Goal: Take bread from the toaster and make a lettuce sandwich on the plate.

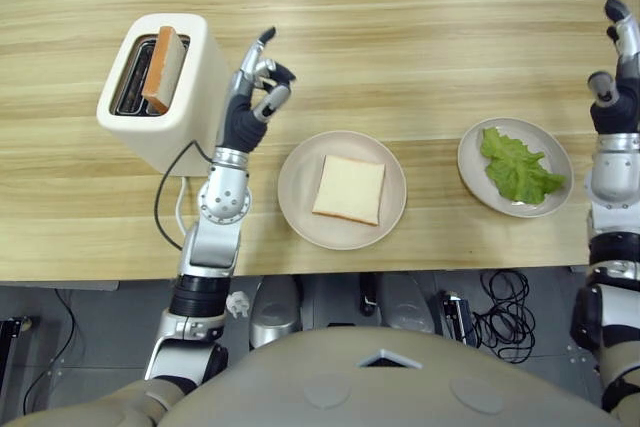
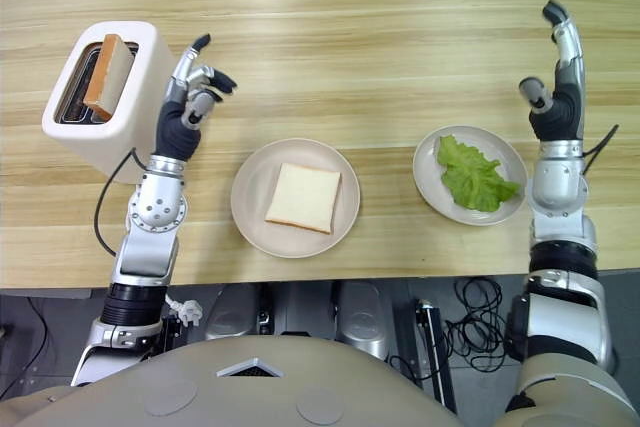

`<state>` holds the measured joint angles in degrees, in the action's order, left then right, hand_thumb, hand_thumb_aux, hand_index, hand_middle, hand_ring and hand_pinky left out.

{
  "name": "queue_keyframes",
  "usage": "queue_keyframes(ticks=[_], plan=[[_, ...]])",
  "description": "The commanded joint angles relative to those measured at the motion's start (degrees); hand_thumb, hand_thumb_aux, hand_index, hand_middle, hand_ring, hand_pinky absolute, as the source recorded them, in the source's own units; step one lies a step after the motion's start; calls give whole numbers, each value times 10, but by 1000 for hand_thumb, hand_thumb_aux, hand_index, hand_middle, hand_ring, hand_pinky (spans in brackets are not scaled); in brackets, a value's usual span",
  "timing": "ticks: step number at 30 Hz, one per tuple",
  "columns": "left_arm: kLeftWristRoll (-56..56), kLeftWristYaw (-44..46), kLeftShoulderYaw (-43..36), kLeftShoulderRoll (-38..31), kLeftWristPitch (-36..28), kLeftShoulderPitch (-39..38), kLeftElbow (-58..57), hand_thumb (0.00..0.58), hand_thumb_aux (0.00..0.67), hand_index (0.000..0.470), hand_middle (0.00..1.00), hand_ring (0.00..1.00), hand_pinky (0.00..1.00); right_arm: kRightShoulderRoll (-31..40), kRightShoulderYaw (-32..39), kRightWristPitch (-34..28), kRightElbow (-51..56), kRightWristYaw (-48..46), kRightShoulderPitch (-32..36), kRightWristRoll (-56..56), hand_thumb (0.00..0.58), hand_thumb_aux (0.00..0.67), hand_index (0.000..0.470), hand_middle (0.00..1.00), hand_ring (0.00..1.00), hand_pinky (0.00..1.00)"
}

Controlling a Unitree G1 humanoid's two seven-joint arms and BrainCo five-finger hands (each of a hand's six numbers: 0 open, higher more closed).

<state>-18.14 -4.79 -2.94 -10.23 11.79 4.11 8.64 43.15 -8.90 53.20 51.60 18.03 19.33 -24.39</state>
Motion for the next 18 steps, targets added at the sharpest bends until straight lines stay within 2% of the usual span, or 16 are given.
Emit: queue_keyframes(ticks=[1, 9, 18], plan=[[6, -9, 25, -8, 5, 3, -18, 0, 0, 0, 0, 0, 0, 36, 76, -29, 80, 109, -13, -117, 0, 0, 0, 0, 0, 0], [6, -13, 37, -11, 17, 6, -46, 0, 0, 0, 0, 0, 0, 63, 205, -97, 171, 282, -12, -231, 0, 0, 0, 0, 0, 0], [3, -18, 32, -8, 25, 11, -86, 0, 0, 0, 0, 0, 0, 62, 307, -151, 222, 336, 8, -277, 0, 0, 0, 0, 0, 0]])
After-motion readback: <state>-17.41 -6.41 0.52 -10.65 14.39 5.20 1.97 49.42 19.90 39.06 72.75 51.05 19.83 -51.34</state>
